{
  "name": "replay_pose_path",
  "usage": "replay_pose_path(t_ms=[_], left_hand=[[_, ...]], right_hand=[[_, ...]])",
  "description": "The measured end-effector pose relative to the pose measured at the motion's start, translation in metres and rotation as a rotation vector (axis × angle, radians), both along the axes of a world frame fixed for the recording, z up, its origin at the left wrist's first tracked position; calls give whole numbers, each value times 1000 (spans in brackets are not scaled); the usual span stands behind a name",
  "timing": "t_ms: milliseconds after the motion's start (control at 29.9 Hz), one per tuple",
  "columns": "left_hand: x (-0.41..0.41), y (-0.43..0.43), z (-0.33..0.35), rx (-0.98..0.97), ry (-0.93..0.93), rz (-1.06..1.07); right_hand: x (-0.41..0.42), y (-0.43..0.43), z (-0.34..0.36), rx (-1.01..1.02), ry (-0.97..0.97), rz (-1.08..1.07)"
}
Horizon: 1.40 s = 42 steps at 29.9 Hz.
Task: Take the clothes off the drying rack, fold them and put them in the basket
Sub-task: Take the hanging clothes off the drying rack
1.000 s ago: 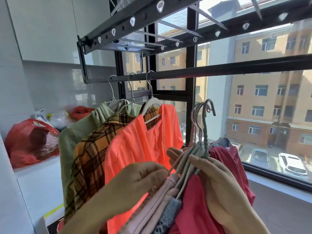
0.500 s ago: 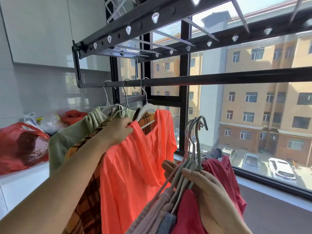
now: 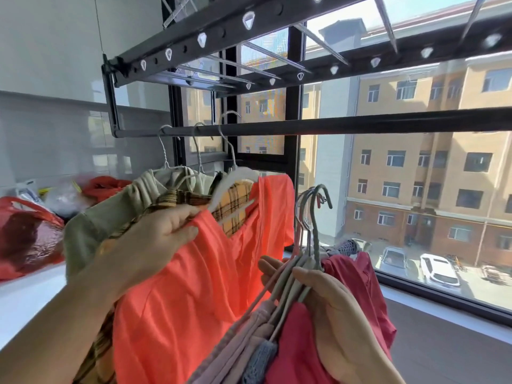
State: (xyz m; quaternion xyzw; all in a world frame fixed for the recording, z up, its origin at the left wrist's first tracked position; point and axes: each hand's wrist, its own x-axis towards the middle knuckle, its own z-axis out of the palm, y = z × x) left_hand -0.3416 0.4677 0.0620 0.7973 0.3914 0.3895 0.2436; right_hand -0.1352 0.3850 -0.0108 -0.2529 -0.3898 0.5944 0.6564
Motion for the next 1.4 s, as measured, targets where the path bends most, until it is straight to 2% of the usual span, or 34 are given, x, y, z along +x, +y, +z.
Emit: replay_pose_path(t_ms=[267,401,635,902,1003,1069,1103,1136,1203,1237,1303,1404], left_hand=[[-1,-46,-49,33,187,-144],[-6,-45,-60,-80,199,-222],[-14,-47,-67,-107,168,-264],[-40,-26,-81,-141,145,-367],[-48,-16,-76,-181,163,-384],[-53,-2,-64,-120,127,-324],[-54,6,-54,-52,70,-256],[-54,16,-42,37,1,-174],[-53,42,-17,250,-84,-4],[-50,57,-5,342,-60,80],[-43,89,13,431,30,215],[-31,128,23,326,190,294]], right_hand=[[-8,9,-1,-21,25,-1],[-18,5,-3,9,76,27],[-30,15,-8,-20,218,19],[-52,28,-19,6,206,14],[-48,45,-27,61,260,110],[-48,53,-20,119,136,173],[-50,58,-23,142,66,-13],[-37,68,-33,161,97,-43],[-21,89,-50,223,171,191],[-17,97,-57,234,183,264],[-13,104,-59,222,138,247],[-10,115,-51,160,172,267]])
